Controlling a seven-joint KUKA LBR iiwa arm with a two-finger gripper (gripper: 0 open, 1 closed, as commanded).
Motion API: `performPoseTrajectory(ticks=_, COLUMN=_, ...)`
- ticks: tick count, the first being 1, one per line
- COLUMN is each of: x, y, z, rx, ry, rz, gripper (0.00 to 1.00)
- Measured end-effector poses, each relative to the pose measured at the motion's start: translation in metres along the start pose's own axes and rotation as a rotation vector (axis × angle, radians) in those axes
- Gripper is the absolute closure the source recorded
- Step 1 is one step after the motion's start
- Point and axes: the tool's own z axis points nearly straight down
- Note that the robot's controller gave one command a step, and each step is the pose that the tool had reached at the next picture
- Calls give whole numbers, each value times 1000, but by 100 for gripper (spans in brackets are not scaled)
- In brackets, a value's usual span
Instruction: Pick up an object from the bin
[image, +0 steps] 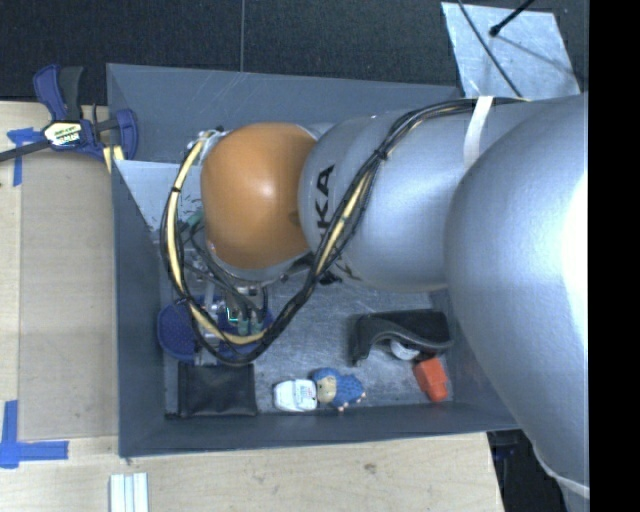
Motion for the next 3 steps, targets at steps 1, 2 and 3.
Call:
performPoseTrajectory(ticks=1, x=24, y=-48, z=91, rx=-2, ry=-10, rz=-101, gripper=0)
performPoseTrajectory(ticks=2, x=22, y=-45, z=85, rx=-5, ry=-17, rz=-102, gripper=100)
performPoseTrajectory(ticks=3, x=24, y=-34, z=-43, rx=-4, ry=-15, rz=-44, gripper=100)
